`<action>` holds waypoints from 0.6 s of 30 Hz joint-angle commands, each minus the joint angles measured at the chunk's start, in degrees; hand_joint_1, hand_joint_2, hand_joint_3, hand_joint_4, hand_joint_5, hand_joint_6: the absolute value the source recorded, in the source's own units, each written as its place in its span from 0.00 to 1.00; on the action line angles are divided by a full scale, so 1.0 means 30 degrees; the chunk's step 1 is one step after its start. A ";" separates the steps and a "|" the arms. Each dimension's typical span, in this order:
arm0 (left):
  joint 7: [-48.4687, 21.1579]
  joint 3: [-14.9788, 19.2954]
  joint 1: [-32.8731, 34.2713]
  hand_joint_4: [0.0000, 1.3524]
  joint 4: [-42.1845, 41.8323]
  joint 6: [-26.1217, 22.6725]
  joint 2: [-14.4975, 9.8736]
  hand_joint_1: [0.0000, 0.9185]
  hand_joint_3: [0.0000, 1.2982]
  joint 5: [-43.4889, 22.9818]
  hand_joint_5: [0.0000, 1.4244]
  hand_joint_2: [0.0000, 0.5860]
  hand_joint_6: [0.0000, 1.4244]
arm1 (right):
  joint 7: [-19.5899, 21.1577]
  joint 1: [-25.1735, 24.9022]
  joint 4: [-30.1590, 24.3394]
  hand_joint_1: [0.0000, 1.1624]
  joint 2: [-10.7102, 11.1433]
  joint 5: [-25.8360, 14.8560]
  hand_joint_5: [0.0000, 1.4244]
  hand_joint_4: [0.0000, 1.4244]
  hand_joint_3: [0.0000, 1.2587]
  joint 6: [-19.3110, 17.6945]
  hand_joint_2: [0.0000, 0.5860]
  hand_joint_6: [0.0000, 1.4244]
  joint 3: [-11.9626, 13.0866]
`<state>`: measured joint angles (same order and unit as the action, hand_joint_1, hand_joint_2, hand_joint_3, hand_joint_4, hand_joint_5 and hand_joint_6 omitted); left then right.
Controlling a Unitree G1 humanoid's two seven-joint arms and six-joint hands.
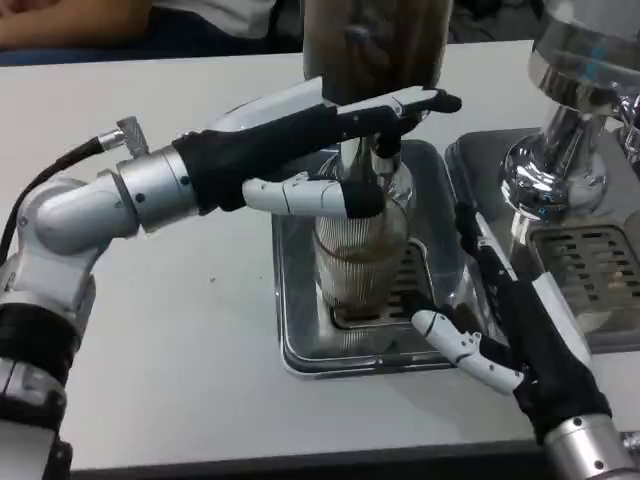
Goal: Grasp the cup under the faucet to collect the drink, then remove the cup.
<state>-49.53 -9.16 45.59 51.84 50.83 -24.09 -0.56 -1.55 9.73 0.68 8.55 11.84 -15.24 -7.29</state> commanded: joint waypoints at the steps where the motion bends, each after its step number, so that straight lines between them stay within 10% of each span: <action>1: -0.0525 -0.0441 -0.0615 0.00 0.0009 -0.0385 -0.0469 0.00 0.07 0.0668 0.00 0.03 0.00 | -0.0297 -0.0130 0.0269 0.46 -0.0042 -0.0277 0.00 0.00 0.00 -0.0193 0.43 0.00 -0.0050; 18: -0.0442 -0.0388 -0.0928 0.00 -0.0502 -0.0564 -0.0706 0.00 0.07 0.0540 0.00 0.04 0.00 | -0.0451 -0.1405 0.1624 0.45 -0.0241 -0.0303 0.00 0.00 0.00 -0.0297 0.44 0.00 -0.0223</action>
<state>-49.53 -9.24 44.43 50.04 50.27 -24.79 -0.87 -2.48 6.78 4.64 7.99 11.64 -15.32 -7.90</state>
